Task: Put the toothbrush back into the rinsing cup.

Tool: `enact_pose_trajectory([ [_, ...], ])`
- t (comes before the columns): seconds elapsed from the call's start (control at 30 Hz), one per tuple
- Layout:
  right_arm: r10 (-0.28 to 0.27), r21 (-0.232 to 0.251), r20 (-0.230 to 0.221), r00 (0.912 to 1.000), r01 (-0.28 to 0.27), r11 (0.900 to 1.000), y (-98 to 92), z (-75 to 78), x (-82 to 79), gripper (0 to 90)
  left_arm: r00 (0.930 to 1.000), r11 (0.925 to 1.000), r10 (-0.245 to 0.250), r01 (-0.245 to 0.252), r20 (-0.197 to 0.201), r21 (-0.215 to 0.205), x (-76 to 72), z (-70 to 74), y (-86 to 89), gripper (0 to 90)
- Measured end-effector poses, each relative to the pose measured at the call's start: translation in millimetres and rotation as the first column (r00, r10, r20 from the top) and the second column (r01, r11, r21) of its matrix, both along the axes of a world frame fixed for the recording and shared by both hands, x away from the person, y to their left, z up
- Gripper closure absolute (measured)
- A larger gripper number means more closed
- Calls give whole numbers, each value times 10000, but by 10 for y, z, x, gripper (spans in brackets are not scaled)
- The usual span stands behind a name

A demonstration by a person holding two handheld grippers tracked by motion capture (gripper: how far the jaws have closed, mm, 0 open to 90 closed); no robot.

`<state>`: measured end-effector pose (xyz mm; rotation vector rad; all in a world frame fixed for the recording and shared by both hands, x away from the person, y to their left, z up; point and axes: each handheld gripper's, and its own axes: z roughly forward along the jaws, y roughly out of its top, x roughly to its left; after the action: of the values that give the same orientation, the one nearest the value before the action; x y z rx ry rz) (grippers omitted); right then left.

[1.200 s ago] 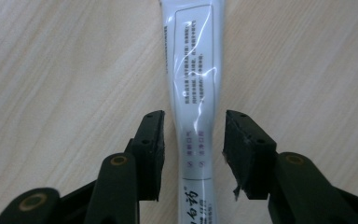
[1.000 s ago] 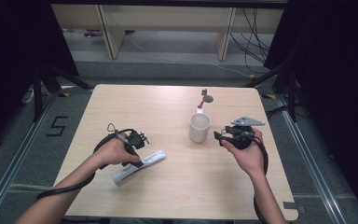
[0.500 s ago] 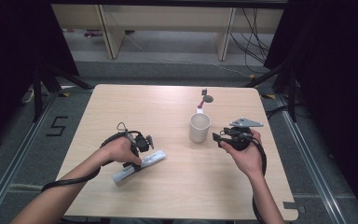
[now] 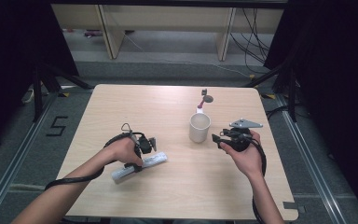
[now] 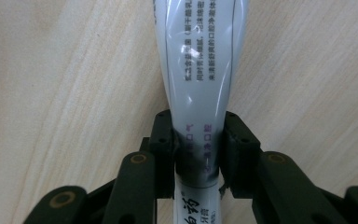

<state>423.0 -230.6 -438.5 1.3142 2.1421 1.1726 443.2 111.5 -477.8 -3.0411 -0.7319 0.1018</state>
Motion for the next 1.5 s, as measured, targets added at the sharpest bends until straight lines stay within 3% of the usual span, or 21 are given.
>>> enact_pose_trajectory([
  [0.1, 50, -160, 289, 9996, -45, 9999, -9, -13, 10, 441, 9999, 10000, -43, 44, 157, -62, -23, 9, 9, 705],
  [0.23, 152, -176, 168, 9997, -149, 9997, -7, -26, 9, 441, 9989, 9992, -276, 287, 375, -273, -56, 20, 39, 720],
  [0.47, 206, 22, 62, 9998, -206, 9998, 18, -44, 9, 447, 9887, 9908, -1257, 1293, 811, -405, -100, 38, 83, 731],
  [0.63, 152, -142, 203, 9997, -149, 9998, 11, -36, 6, 447, 9845, 9833, -1229, 1379, 1250, -1191, -123, 109, 124, 735],
  [0.8, 93, 221, -17, 10000, -92, 9997, 45, -34, -16, 447, 9721, 9584, -957, 1481, 2140, -2439, -131, 252, 175, 736],
  [0.87, 252, 150, 83, 9996, -253, 9996, 45, -34, -8, 447, 9667, 9402, -672, 1442, 2469, -3085, -153, 293, 187, 736],
  [0.9, 239, 103, 157, 9996, -241, 9997, 43, -33, -6, 447, 9667, 9402, -672, 1442, 2469, -3085, -153, 293, 187, 737],
  [0.93, 212, 92, 190, 9996, -214, 9997, 42, -28, -11, 447, 9633, 9274, -508, 1435, 2636, -3454, -160, 321, 196, 737],
  [0.97, 215, -5, 289, 9994, -215, 9998, 35, -23, -12, 448, 9505, 9073, -587, 1783, 3053, -3808, -151, 358, 208, 737],
  [1.0, 222, -32, 335, 9992, -221, 9997, 33, -22, -13, 450, 9576, 9074, -250, 1423, 2872, -3955, -186, 377, 217, 738],
  [1.07, 250, 127, 471, 9986, -256, 9996, 39, -28, -15, 458, 9500, 8918, -101, 1497, 3120, -4270, -205, 412, 236, 738],
  [1.1, 164, 371, 334, 9993, -176, 9992, 57, -28, -28, 459, 9477, 8715, 386, 1232, 3169, -4747, -238, 421, 237, 738],
  [1.17, 297, 175, 605, 9977, -308, 9994, 45, -24, -26, 461, 9385, 8631, 451, 1360, 3423, -4864, -244, 463, 262, 739],
  [1.2, 314, 311, 430, 9986, -327, 9990, 56, -20, -37, 460, 9319, 8593, 511, 1422, 3590, -4913, -242, 487, 281, 739],
  [1.23, 314, 311, 430, 9986, -327, 9990, 56, -20, -37, 460, 9319, 8593, 511, 1422, 3590, -4913, -242, 487, 281, 740],
  [1.27, 388, 355, 454, 9982, -404, 9986, 63, -25, -36, 463, 9209, 8402, 1044, 1203, 3755, -5287, -250, 493, 288, 740],
  [1.3, 492, 469, 530, 9974, -517, 9976, 92, -44, -38, 476, 9025, 8154, 1599, 1076, 3999, -5688, -252, 511, 313, 740],
  [1.37, 470, 386, 580, 9972, -493, 9980, 112, -42, -54, 476, 8879, 7844, 2136, 926, 4074, -6132, -261, 510, 323, 741],
  [1.4, 517, 402, 634, 9966, -543, 9977, 131, -49, -59, 476, 8748, 7712, 2391, 926, 4214, -6298, -265, 507, 332, 741],
  [1.43, 573, 577, 668, 9961, -612, 9965, 153, -56, -67, 477, 8716, 7468, 2651, 849, 4123, -6596, -273, 501, 334, 741],
  [1.5, 652, 716, 710, 9953, -702, 9950, 190, -62, -79, 477, 8557, 7052, 3157, 777, 4101, -7047, -282, 482, 338, 741],
])
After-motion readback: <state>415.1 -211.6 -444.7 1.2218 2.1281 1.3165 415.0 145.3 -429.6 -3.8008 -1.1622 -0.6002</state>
